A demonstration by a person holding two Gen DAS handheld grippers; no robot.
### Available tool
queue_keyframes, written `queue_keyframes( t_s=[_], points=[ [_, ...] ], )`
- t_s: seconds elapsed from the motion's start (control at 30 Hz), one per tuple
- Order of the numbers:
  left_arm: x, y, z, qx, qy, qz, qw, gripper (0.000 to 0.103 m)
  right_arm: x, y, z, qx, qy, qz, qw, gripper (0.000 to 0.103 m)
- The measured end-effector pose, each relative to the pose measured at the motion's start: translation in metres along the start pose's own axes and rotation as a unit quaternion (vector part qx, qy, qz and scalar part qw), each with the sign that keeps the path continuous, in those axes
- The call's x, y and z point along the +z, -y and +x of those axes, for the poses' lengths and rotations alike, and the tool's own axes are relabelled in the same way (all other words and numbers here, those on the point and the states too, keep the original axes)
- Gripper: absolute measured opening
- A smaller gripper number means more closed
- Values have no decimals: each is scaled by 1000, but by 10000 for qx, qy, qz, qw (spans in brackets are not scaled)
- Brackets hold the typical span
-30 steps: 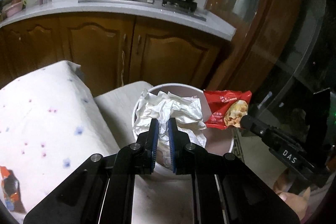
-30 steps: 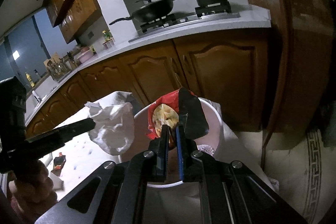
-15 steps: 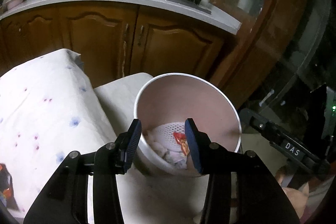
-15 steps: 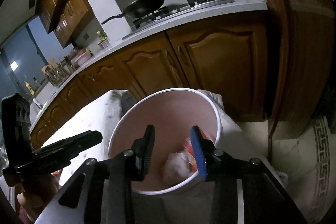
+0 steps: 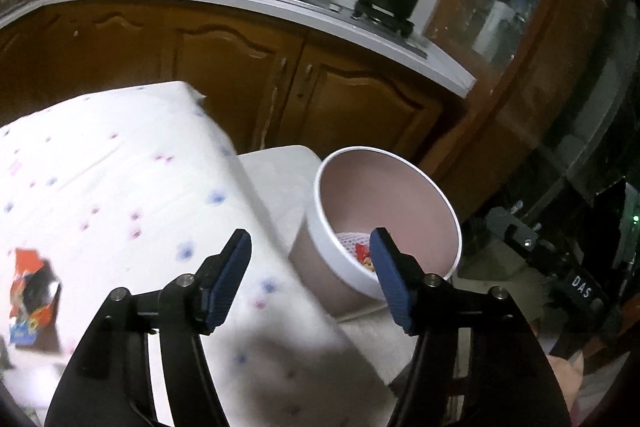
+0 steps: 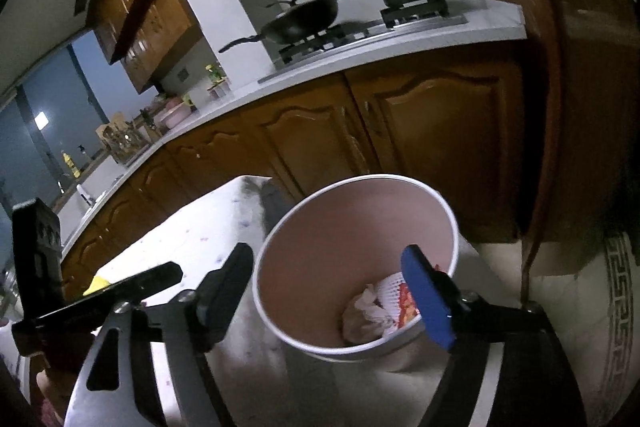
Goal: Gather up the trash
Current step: 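Open both tools to drop the bags into the bin, then move both open tools back over the table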
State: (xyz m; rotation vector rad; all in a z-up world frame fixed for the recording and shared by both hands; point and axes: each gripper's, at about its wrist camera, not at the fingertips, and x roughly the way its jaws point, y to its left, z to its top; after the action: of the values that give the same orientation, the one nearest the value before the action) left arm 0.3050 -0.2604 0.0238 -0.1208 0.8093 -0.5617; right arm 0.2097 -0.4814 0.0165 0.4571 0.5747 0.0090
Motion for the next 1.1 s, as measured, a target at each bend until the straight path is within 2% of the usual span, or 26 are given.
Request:
queue_keyframes(
  t_s=[0.33, 0.6, 1.1],
  points=[
    [-23, -32, -50, 183, 252, -282, 9991, 76, -12, -31, -15, 209, 57, -54, 9997, 86],
    [-47, -57, -93, 435, 476, -337, 9973, 85, -30, -68, -20, 581, -47, -201, 9981, 92],
    [-78, -132, -163, 1040, 833, -765, 9881, 86, -63, -133, -11, 1065, -332, -477, 9926, 95]
  ],
)
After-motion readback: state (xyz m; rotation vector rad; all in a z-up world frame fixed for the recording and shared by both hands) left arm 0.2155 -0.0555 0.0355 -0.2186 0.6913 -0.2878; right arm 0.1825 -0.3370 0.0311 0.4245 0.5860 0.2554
